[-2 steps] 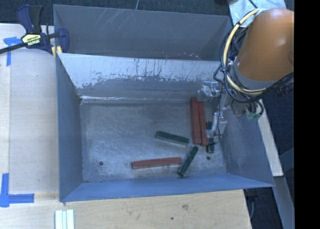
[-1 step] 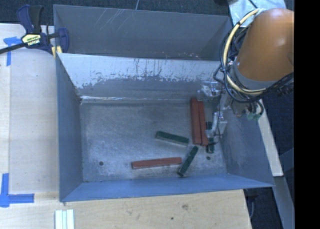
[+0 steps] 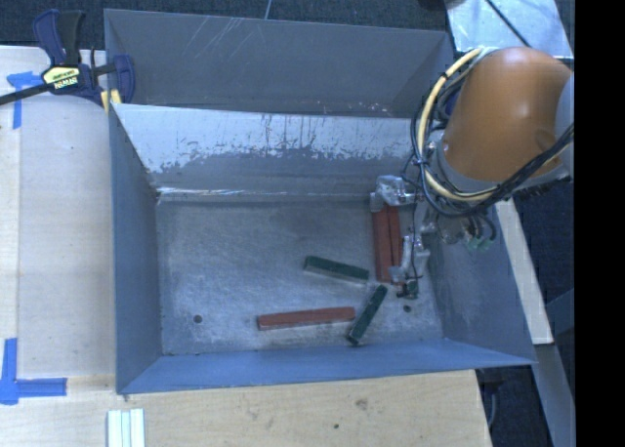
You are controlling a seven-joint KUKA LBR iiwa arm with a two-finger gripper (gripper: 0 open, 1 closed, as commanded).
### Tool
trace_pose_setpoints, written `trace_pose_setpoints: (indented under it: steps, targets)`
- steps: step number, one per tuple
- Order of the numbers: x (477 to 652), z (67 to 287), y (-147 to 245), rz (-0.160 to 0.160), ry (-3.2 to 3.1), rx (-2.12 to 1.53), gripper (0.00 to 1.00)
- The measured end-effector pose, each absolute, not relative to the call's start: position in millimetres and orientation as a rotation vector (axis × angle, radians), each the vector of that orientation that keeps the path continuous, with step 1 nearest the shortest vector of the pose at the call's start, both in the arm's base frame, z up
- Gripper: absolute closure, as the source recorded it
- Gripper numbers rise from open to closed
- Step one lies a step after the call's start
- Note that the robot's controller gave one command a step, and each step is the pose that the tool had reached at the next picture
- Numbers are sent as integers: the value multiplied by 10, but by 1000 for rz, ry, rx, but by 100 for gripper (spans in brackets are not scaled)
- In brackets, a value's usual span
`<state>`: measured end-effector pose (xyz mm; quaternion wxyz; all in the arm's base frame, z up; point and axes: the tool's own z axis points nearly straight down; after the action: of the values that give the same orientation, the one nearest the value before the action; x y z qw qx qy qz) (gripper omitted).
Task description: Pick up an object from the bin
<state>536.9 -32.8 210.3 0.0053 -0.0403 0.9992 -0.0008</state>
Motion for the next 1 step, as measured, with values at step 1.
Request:
trace_pose_setpoints:
  steps: [1]
  targets:
    - [5343, 1494, -152, -2, 3124, -245, 0]
